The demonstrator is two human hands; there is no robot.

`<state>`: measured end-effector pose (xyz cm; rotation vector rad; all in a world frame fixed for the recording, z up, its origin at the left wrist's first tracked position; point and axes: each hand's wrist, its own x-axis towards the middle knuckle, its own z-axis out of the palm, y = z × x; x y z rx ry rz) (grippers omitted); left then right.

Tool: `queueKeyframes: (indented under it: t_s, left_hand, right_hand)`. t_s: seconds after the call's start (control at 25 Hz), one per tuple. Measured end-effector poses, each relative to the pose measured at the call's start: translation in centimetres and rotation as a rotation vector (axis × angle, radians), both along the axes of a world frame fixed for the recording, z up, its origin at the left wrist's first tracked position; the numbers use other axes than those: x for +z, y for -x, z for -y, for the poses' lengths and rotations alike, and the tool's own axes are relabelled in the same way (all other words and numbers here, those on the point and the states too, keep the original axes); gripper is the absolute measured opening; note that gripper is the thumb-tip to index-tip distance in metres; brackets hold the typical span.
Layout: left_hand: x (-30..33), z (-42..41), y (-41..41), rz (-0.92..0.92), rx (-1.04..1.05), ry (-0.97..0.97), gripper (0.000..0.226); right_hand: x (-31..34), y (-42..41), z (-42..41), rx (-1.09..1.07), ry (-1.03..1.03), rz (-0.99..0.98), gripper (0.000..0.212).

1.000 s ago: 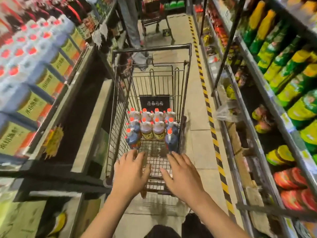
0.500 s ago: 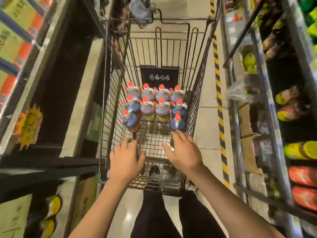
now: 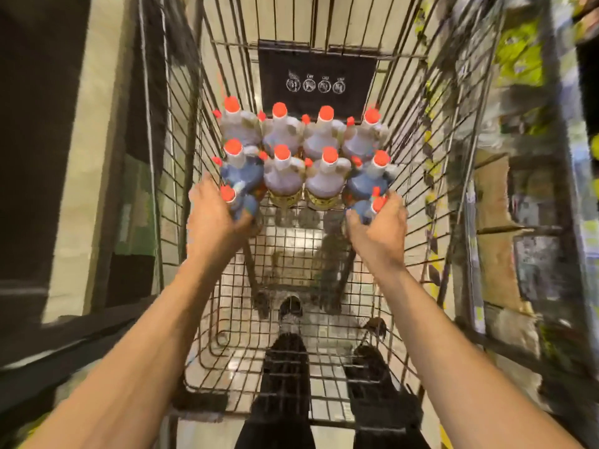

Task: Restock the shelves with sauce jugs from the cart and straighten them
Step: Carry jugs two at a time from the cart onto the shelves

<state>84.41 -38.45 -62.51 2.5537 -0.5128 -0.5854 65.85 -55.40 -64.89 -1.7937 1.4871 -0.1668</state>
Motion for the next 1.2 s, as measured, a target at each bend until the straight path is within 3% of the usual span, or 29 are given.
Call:
queueKeyframes:
  t_s: [0.08,0.2,0.28,0.36,0.52,0.6,0.68,0.84,1.0,1.12,1.2]
  left_hand:
    - [-0.6,0.8,-1.0,-0.041,0.036,0.073,0.059]
    - [-1.4,2.2,-1.3,-0.135,0.115,0.133,0.021]
    - [-2.1,2.5,-1.3,-0.117,0.142,0.09,0.011]
    - [-2.8,2.1,-1.2,-0.147,0.029,0.101,0.013]
    - [-3.2,2.5,0.1,-0.263,-0.427,0.059,0.017]
    - [-3.7,2.9,0.8,-0.263,-0.535,0.045,0.024]
    - [-4.2,2.9,1.3,-0.317,-0.451,0.152,0.04]
    - [-5.9,1.4,2.7,-0.528,-0.054,0.402,0.078]
    - [-9.5,-1.4,3.9,-0.654,0.048,0.378,0.105]
    - [-11.4,-1.6,4.5,-0.714,0.083,0.307,0.102]
    - [-12.7,-1.0,4.3,-0.677,0.044,0.247,0.101]
  right_hand:
    - [-1.3,-1.0,0.3,-0.093,0.04,0.064,0.053]
    - [-1.9,-1.5,0.6,-0.207,0.031,0.128,0.028]
    - [-2.1,-1.1,0.6,-0.132,0.037,0.138,0.017]
    - [-2.0,-0.7,0.6,0.026,-0.057,0.191,0.013]
    - [-1.8,-1.2,0.8,0.394,-0.269,0.156,0.038]
    - [-2.1,-1.5,0.6,0.452,-0.307,0.152,0.043]
    - [-2.5,-0.9,0.6,0.385,-0.393,0.186,0.046]
    - [-3.8,1.0,0.0,0.328,-0.398,0.163,0.066]
    - [-5.8,1.3,-0.9,0.246,-0.456,0.177,0.094]
    - [-8.1,1.9,-1.4,0.235,-0.558,0.205,0.114]
    - [-9.5,1.8,-1.7,0.175,-0.59,0.206,0.111]
